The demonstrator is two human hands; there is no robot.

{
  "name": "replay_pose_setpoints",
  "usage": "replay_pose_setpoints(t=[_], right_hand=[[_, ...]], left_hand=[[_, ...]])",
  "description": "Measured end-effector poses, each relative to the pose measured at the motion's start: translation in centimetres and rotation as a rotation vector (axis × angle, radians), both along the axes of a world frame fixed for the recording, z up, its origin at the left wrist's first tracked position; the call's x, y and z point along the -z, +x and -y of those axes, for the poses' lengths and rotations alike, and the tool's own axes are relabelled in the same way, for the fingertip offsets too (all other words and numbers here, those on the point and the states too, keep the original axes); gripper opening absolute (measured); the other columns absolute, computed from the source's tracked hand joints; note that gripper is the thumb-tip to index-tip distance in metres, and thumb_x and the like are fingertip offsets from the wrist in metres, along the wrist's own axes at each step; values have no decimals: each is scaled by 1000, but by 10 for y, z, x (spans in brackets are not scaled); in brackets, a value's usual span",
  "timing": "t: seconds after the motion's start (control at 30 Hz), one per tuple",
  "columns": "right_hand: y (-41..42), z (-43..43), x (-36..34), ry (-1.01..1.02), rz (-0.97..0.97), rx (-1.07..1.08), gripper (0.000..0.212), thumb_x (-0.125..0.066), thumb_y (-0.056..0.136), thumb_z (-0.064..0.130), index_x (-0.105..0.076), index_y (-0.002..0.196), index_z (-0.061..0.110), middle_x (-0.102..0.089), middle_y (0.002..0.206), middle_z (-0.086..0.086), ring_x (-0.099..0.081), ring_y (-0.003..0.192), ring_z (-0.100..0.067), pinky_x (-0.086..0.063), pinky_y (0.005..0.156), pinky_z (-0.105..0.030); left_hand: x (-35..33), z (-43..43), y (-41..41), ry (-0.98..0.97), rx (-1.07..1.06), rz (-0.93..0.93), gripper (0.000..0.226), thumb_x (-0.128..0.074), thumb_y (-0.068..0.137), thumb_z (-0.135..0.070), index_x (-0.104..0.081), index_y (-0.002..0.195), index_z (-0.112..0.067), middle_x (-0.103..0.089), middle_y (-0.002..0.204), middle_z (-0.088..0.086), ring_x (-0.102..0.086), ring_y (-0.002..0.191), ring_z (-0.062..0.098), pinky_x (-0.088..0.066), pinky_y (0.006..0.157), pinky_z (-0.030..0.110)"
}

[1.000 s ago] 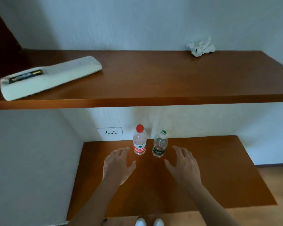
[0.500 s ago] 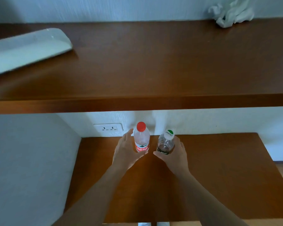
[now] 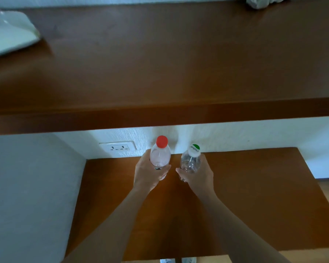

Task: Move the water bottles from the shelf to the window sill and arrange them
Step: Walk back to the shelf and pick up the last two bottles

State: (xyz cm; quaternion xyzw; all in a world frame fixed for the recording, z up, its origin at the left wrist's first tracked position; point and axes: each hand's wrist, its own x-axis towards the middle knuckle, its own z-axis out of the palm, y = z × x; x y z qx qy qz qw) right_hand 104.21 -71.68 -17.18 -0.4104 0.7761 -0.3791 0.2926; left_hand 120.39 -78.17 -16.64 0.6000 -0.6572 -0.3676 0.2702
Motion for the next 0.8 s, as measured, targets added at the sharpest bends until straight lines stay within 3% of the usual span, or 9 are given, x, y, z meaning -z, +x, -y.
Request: replay_pose_setpoints(t=[0.17, 0.3, 0.37, 0.5, 0.57, 0.7, 0.8], right_hand=[[3, -11, -32, -53, 22, -19, 67, -92, 69, 26, -52, 122, 17, -50, 93, 29, -55, 79, 11, -41, 63, 5], [5, -18, -66, -158, 35, -49, 61, -90, 70, 28, -50, 116, 26, -57, 96, 22, -63, 83, 2, -49, 63, -5], [8, -20, -82, -210, 47, -60, 62, -90, 70, 31, -48, 116, 29, -62, 99, 15, -66, 88, -4, -52, 65, -10], [10, -27, -104, -259, 60, -65, 61, -88, 72, 29, -52, 120, 22, -63, 105, 9, -66, 92, -7, -52, 65, -8], [13, -31, -109, -268, 109, -57, 59, -87, 74, 27, -51, 121, 23, -64, 106, 11, -66, 94, -9, -55, 68, -13], [29, -34, -117, -282, 150, -89, 56, -85, 75, 22, -48, 117, 27, -58, 101, 18, -62, 90, -4, -50, 62, -9], [46, -30, -121, -303, 176, -126, 56, -87, 74, 24, -51, 116, 27, -60, 102, 16, -64, 90, -7, -55, 70, -16]], left_hand=[[-20, -14, 3, 60, 3, -28, 77, -90, 61, -29, -50, 127, -25, -60, 111, -5, -58, 104, 19, -54, 84, 34], [-49, -29, 2, 104, -21, -128, 73, -87, 59, -32, -51, 122, -30, -61, 110, -5, -58, 104, 17, -52, 85, 36], [-63, -34, 4, 98, -45, -179, 66, -87, 63, -23, -53, 120, -24, -62, 107, -2, -59, 101, 18, -52, 83, 33], [-87, -42, 14, 80, -108, -236, 63, -84, 71, -14, -49, 123, -20, -60, 107, -2, -58, 101, 19, -53, 82, 32], [-96, -47, 21, 70, -126, -247, 64, -83, 73, -15, -48, 127, -21, -60, 108, -4, -58, 102, 19, -54, 80, 31], [-106, -57, 37, 28, -163, -233, 67, -83, 73, -18, -47, 129, -19, -61, 113, 1, -59, 105, 25, -55, 87, 39], [-116, -67, 53, 6, -232, -253, 69, -84, 73, -19, -46, 131, -18, -59, 115, 1, -58, 107, 24, -54, 90, 39]])
